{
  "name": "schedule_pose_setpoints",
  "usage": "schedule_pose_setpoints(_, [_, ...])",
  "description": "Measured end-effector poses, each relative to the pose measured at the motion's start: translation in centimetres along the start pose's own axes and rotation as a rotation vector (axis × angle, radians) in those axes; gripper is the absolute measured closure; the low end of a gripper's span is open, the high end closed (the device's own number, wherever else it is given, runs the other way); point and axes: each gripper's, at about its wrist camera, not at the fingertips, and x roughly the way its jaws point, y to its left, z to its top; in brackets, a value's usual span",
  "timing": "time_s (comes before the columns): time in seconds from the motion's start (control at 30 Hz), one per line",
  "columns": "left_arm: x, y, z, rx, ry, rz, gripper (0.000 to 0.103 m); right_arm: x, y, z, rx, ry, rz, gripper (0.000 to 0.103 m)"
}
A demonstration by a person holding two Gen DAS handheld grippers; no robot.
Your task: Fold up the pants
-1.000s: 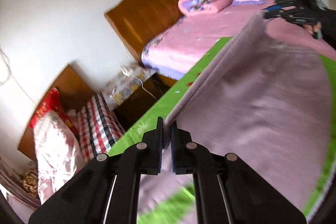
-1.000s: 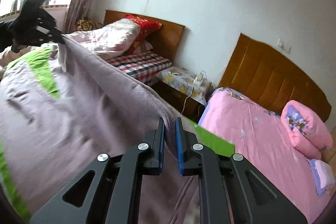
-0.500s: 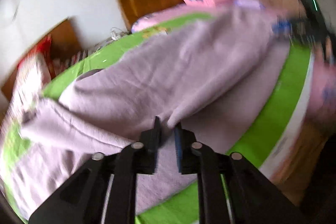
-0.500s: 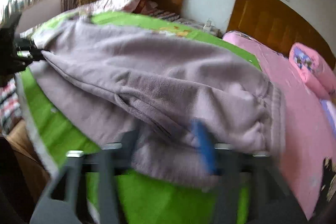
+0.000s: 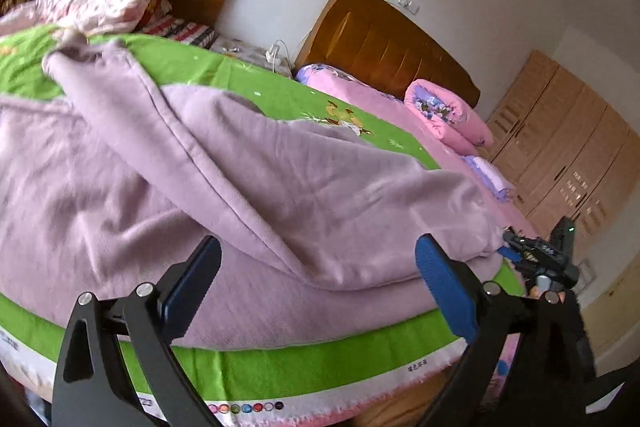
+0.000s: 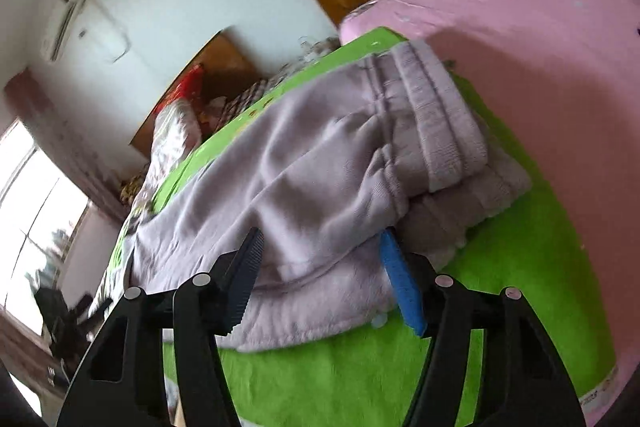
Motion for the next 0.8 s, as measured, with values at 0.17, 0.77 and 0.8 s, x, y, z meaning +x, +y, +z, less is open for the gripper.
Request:
schedule_pose_setpoints(0.17, [0.4, 0.9, -0.6, -0.036, 0.021, -0.02, 0.006, 1.8, -1.1, 1.3, 0.111, -0.001, 0.005, 0.047])
schedule_pose_setpoints(0.77, [6.5, 2.3, 1.9, -0.195, 0.224, 0.25, 0.089, 1.5, -3.1, -0.7, 0.095, -0.016, 0.001, 0.079])
schedule_pose_setpoints(0.8, [6.6, 2.4, 1.9, -0.188, 0.223, 0.249, 0.091, 1.4, -2.8, -0.6, 0.078, -0.012, -0.001, 0.084])
